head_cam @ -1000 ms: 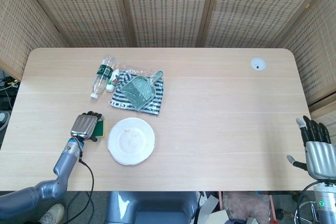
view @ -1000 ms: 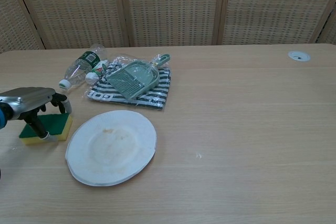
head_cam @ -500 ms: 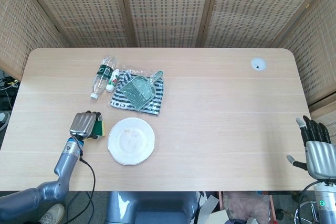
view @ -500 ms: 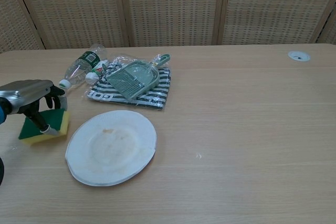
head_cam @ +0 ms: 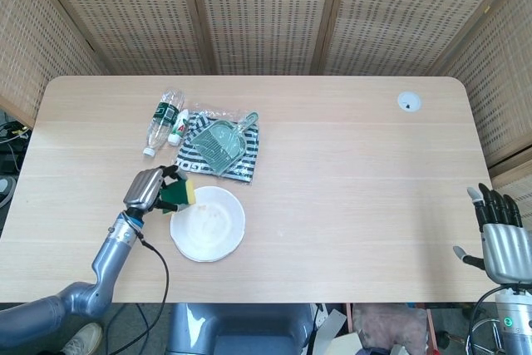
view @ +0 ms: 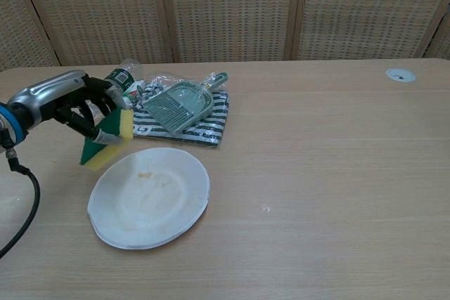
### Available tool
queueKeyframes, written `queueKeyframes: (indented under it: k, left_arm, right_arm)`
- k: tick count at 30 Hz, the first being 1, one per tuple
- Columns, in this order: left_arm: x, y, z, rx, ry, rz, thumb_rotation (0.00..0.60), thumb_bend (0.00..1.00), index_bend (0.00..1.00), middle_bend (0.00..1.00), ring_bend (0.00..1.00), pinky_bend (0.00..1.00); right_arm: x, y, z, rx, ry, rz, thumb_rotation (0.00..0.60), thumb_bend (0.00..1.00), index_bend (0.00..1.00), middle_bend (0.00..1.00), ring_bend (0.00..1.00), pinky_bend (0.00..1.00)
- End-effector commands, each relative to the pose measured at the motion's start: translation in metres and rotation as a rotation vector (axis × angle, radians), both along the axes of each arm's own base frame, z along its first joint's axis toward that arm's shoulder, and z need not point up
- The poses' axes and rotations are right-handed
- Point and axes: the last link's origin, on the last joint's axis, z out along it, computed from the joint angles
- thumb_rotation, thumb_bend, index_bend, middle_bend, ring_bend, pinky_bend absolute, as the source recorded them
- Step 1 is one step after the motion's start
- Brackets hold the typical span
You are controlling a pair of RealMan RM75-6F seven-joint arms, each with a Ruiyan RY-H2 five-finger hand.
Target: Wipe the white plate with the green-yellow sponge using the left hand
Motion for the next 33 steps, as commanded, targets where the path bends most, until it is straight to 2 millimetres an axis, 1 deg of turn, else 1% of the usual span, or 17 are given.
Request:
queueKeyframes:
  k: [1, 4, 10, 15, 22, 30, 33]
  left_arm:
    - [0.022, 0.013, -0.016, -0.092, -0.156, -0.006, 0.6, 0.0, 0.52, 0.48, 0.37, 0.49]
    - [0.025, 0.017, -0.024, -0.112, -0.162, -0.006, 0.6, 0.0, 0.52, 0.48, 0.37, 0.49]
    - [0.026, 0.018, -0.034, -0.148, -0.184, -0.002, 0.6, 0.0, 0.52, 0.48, 0.38, 0.49]
    - [0.019, 0.015, -0.041, -0.169, -0.198, 0.018, 0.6, 0.0, 0.52, 0.49, 0.38, 0.49]
    - [0.012, 0.005, -0.051, -0.196, -0.151, -0.022, 0.6, 0.0, 0.52, 0.49, 0.38, 0.49]
    - [0.002, 0.005, -0.065, -0.208, -0.125, 0.004, 0.6, 0.0, 0.52, 0.49, 0.39, 0.49]
    - [0.001, 0.005, -0.067, -0.215, -0.117, 0.0, 0.6, 0.0, 0.52, 0.49, 0.39, 0.49]
  right_arm:
    - [0.0, 0.0, 0.0, -0.003, 0.002, -0.002, 0.6, 0.0, 0.0, 0.0, 0.0, 0.0]
    - [-0.001, -0.001, 0.002, -0.01, 0.001, -0.009, 0.6, 0.0, 0.0, 0.0, 0.0, 0.0]
    - [-0.003, -0.003, 0.004, -0.022, -0.001, -0.021, 0.6, 0.0, 0.0, 0.0, 0.0, 0.0]
    - [-0.005, -0.003, 0.006, -0.03, -0.003, -0.033, 0.6, 0.0, 0.0, 0.0, 0.0, 0.0]
    - [-0.006, -0.003, 0.008, -0.036, -0.01, -0.037, 0.6, 0.0, 0.0, 0.0, 0.0, 0.0]
    - [-0.007, -0.005, 0.006, -0.032, -0.013, -0.037, 0.6, 0.0, 0.0, 0.0, 0.0, 0.0]
    - [-0.007, -0.005, 0.006, -0.03, -0.012, -0.039, 0.6, 0.0, 0.0, 0.0, 0.0, 0.0]
